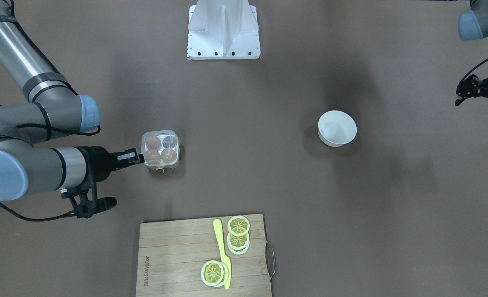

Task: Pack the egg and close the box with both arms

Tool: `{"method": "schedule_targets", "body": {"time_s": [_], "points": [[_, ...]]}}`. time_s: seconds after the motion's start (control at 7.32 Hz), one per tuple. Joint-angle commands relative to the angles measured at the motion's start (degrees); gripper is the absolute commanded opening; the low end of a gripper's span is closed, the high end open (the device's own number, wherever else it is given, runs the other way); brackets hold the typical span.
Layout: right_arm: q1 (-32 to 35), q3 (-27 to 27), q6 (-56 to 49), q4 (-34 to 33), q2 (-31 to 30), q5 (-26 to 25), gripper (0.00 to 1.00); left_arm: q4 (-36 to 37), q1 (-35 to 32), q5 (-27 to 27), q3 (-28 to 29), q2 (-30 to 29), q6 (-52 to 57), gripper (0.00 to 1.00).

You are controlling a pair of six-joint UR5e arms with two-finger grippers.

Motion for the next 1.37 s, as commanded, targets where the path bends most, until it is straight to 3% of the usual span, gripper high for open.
{"method": "schedule_targets", "body": {"time_s": [0.0, 0.14, 0.27, 0.68, 0.82, 1.23], "points": [[4.4, 0.3, -0.2, 3.4, -3.9, -0.3, 0.47, 0.0, -0.4, 0.0, -0.2, 0.2, 0.7, 0.97], [6.1, 1.6, -0.7, 3.4, -6.2, -0.6, 0.88, 0.1, -0.8, -0.1, -0.2, 0.5, 2.0, 0.97], [7.3, 3.5, -0.7, 3.4, -8.6, -1.6, 0.99, 0.1, -1.3, -2.9, 0.1, 0.6, 2.1, 0.97], [14.0, 8.3, -0.7, 4.6, -17.1, -3.4, 0.99, 0.1, -2.2, -4.4, 0.3, 0.7, 2.1, 0.97], [15.2, 8.2, -1.8, 7.5, -20.4, -6.8, 1.00, 0.2, -2.7, -5.1, 0.3, 0.7, 2.1, 0.97], [19.6, 7.4, -13.1, 7.6, -27.1, -14.3, 1.00, 0.6, -3.0, -5.1, 1.1, 0.7, 2.1, 0.97]]}}
